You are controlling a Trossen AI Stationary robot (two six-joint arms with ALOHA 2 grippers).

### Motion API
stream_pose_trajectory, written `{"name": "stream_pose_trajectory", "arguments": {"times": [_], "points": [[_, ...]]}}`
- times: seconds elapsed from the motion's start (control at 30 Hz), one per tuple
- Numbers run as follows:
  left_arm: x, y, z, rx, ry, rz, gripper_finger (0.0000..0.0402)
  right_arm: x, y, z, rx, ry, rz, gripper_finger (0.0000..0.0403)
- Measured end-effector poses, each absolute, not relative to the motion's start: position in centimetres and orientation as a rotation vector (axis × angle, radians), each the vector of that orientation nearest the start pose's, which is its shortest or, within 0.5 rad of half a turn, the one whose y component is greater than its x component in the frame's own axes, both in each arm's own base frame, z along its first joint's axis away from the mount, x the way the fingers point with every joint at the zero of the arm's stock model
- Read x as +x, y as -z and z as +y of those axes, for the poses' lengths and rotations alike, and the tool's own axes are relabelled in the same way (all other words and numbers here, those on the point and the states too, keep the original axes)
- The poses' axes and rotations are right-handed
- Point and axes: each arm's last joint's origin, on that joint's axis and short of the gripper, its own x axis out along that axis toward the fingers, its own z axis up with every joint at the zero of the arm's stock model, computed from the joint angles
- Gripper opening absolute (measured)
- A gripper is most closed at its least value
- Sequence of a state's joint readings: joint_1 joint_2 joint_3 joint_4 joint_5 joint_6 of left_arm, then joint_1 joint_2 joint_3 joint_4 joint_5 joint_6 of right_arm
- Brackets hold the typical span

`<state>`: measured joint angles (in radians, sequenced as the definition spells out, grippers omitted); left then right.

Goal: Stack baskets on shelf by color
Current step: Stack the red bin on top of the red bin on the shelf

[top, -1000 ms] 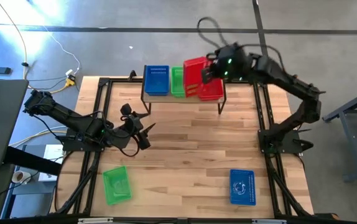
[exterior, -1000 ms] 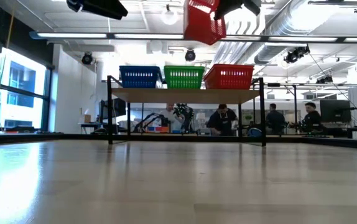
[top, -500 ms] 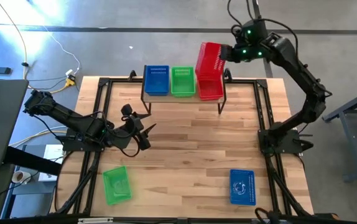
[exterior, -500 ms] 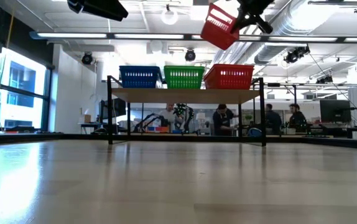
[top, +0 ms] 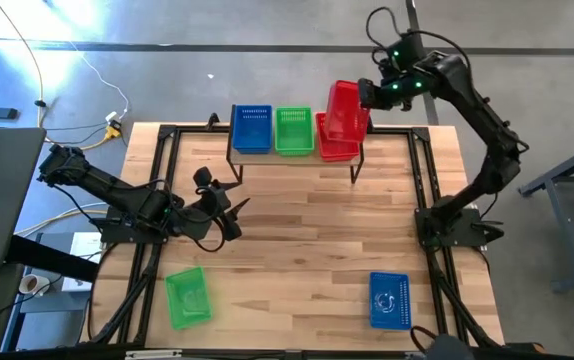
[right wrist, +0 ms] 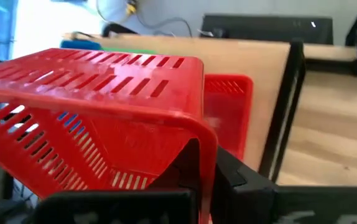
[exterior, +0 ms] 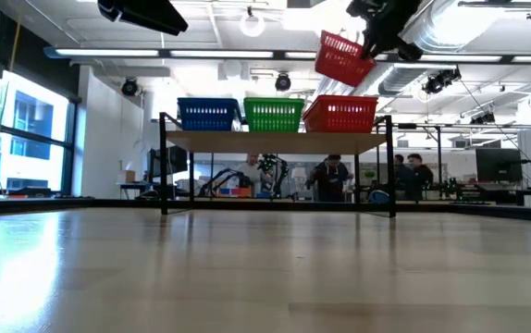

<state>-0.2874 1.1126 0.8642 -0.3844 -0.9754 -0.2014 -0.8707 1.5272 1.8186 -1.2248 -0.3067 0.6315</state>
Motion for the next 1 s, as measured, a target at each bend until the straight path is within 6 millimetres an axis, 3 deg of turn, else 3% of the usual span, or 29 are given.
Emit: {"name": "stream_pose_trajectory", "arguments": {"times": [0.3,0.53,0.83,1.0], "points": [[22.0,-28.8,-4.0,0.192,-0.712,0.457,0.0200,20.9,-38.9,-23.1,1.175,0.717,0.732,0.0000],[22.0,-28.7,-4.0,0.176,-0.716,0.453,0.0200,20.5,-38.6,-23.2,1.169,0.728,0.780,0.0000],[22.0,-28.7,-4.0,0.163,-0.719,0.448,0.0200,19.4,-42.7,-22.9,1.052,0.762,0.676,0.0000],[22.0,-28.7,-4.0,0.148,-0.722,0.442,0.0200,18.6,-42.6,-22.3,1.081,0.804,0.760,0.0000]]}}
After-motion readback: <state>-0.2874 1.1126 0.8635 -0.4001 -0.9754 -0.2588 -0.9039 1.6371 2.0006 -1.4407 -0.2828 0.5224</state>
